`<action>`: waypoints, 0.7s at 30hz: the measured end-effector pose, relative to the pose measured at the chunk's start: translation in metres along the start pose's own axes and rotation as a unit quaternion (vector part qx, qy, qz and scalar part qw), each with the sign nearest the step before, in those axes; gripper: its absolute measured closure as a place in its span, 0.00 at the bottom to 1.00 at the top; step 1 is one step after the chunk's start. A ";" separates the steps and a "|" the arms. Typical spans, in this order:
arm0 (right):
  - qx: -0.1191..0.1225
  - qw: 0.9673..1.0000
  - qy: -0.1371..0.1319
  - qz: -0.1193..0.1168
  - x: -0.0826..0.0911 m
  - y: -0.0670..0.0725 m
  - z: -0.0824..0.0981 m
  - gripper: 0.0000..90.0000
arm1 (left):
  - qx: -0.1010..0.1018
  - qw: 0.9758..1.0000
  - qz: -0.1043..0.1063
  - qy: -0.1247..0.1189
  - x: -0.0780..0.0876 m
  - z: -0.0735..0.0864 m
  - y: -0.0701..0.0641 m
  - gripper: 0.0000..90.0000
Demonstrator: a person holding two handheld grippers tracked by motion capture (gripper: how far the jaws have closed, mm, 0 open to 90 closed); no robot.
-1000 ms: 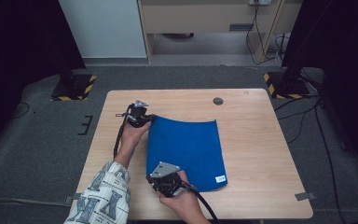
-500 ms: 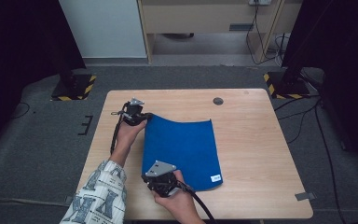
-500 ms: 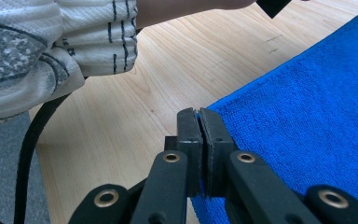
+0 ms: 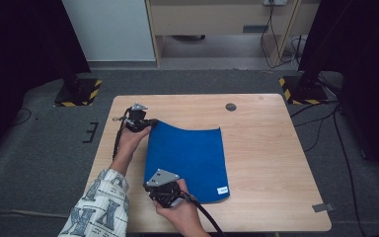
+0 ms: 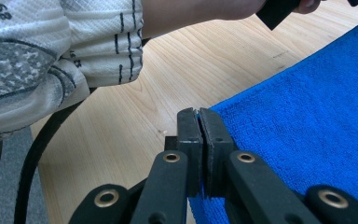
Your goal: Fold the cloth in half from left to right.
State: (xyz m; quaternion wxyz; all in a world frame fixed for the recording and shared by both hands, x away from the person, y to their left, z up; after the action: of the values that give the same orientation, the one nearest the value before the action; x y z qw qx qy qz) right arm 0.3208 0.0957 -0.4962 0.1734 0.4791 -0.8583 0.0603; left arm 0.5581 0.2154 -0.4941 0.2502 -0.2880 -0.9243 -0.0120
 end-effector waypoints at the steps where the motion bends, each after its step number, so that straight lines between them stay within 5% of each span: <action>1: -0.001 1.000 0.000 0.001 -0.001 0.001 -0.001 0.98 | 0.001 1.000 0.000 -0.002 0.001 -0.001 0.001 0.97; 21: 0.002 1.000 -0.030 -0.003 -0.018 0.023 -0.017 0.98 | -0.003 1.000 0.006 0.002 0.019 -0.009 0.017 0.97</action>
State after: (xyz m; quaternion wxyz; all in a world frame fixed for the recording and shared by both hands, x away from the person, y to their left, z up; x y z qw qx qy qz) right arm 0.3142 0.1268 -0.4848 0.1465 0.4836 -0.8617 0.0470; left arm 0.5581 0.2375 -0.4795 0.2517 -0.2940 -0.9220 -0.0138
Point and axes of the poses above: each handheld gripper's, and its own axes: x roughly backward along the jaws, z roughly out of its underside, y roughly to its left, the point moved 4 cm from there along -x, roughly forward along the jaws, and after that the axes turned 11 degrees about -y, right-handed, at the moved point
